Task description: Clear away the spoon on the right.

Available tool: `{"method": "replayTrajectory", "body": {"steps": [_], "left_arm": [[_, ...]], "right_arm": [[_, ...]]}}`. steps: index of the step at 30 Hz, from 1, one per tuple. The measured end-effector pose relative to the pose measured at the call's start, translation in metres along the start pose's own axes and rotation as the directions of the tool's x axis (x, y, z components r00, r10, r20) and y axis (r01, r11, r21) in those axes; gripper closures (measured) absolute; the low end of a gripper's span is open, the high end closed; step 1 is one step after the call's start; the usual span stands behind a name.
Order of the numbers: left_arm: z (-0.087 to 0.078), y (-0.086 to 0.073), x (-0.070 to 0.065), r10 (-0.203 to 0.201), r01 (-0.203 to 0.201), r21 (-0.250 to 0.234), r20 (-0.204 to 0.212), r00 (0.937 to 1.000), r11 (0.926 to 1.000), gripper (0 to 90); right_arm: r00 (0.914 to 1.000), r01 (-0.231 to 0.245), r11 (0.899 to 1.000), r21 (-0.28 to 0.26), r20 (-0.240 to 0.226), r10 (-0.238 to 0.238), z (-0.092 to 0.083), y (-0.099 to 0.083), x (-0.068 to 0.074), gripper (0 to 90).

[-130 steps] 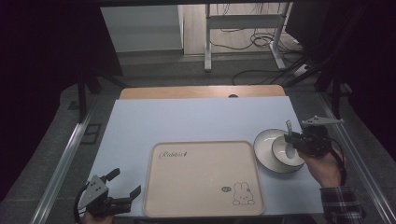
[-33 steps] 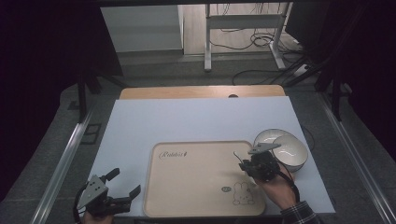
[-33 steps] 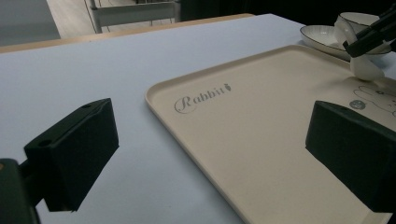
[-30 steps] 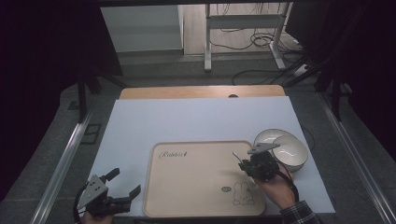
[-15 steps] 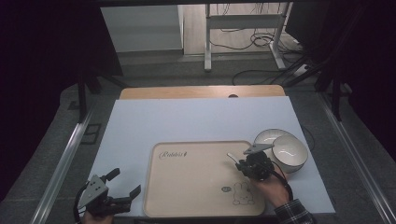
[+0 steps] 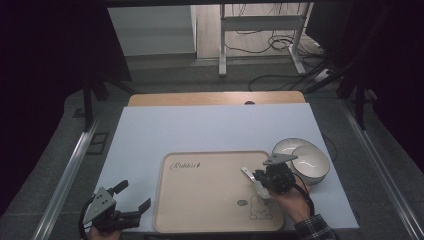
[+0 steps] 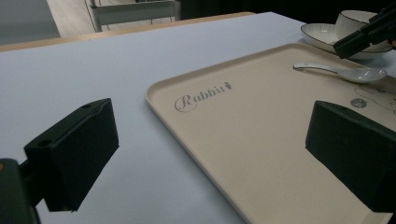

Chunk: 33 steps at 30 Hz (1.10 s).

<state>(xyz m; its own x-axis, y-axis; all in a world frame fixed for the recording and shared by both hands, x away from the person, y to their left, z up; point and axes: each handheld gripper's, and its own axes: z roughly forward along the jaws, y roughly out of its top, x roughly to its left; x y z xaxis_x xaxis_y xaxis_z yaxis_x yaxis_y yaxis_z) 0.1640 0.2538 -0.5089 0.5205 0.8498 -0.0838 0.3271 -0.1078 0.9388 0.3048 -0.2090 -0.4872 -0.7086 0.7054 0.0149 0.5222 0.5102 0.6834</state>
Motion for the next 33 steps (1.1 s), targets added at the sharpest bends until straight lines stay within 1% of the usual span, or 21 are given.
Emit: {"method": "replayTrajectory", "body": {"steps": [1, 2, 3, 6, 9, 13, 15, 18, 19, 26, 27, 29, 33], "left_arm": [[0.0, 0.0, 0.0, 0.0, 0.0, 0.0, 0.0, 1.0, 1.0, 2.4], [0.0, 0.0, 0.0, 0.0, 0.0, 0.0, 0.0, 1.0, 1.0, 2.4], [0.0, 0.0, 0.0, 0.0, 0.0, 0.0, 0.0, 1.0, 1.0, 2.4], [0.0, 0.0, 0.0, 0.001, -0.001, 0.0, -0.002, 1.0, 1.0, 2.4], [0.0, 0.0, 0.0, 0.001, -0.001, -0.001, -0.002, 1.0, 1.0, 2.4], [0.0, 0.0, 0.0, 0.002, -0.002, -0.001, -0.002, 1.0, 1.0, 2.4], [0.0, 0.0, 0.0, 0.002, -0.002, -0.001, -0.002, 1.0, 1.0, 2.4], [-0.001, 0.0, 0.001, 0.0, 0.0, -0.003, -0.003, 1.0, 1.0, 2.4], [-0.001, 0.0, 0.001, -0.002, 0.002, -0.003, -0.003, 1.0, 1.0, 2.4], [-0.001, 0.0, 0.001, 0.0, 0.0, -0.001, -0.002, 1.0, 1.0, 2.4], [-0.001, 0.0, 0.001, 0.0, 0.0, -0.001, -0.003, 1.0, 1.0, 2.4], [-0.001, 0.0, 0.001, -0.001, 0.001, -0.002, -0.003, 1.0, 1.0, 2.4], [0.0, 0.0, 0.001, 0.001, -0.001, 0.001, -0.003, 1.0, 1.0, 2.4]], "right_arm": [[1.0, 0.001, 1.0, -0.002, -0.004, -0.001, 0.001, -0.001, 0.001, 86.9], [1.0, 0.001, 1.0, -0.002, -0.004, -0.001, 0.001, -0.001, 0.001, 86.9], [0.9999, 0.009, 1.0, -0.008, -0.01, -0.009, 0.005, -0.002, 0.002, 89.4], [0.9998, 0.011, 1.0, -0.009, -0.017, -0.011, 0.009, -0.002, 0.003, 89.6], [0.9993, 0.019, 1.0, -0.012, -0.033, -0.02, 0.014, -0.002, 0.005, 89.7], [0.998, 0.027, 1.0, 0.002, -0.058, -0.027, 0.019, -0.003, 0.008, 89.6], [0.9977, 0.032, 0.999, 0.007, -0.06, -0.031, 0.02, -0.003, 0.008, 89.6], [0.9978, 0.037, 0.999, 0.017, -0.056, -0.036, 0.023, -0.004, 0.008, 89.6], [0.9983, 0.032, 0.999, 0.022, -0.049, -0.031, 0.024, -0.004, 0.007, 89.6], [0.9993, 0.015, 1.0, 0.013, -0.034, -0.015, 0.023, -0.007, 0.0, 89.6], [0.9997, 0.013, 1.0, 0.018, -0.019, -0.013, 0.021, -0.007, -0.002, 89.5], [0.9999, 0.0, 1.0, 0.013, -0.013, 0.0, 0.02, -0.008, -0.004, 89.5], [1.0, -0.005, 1.0, 0.008, -0.003, 0.005, 0.019, -0.009, -0.008, 89.5]]}}
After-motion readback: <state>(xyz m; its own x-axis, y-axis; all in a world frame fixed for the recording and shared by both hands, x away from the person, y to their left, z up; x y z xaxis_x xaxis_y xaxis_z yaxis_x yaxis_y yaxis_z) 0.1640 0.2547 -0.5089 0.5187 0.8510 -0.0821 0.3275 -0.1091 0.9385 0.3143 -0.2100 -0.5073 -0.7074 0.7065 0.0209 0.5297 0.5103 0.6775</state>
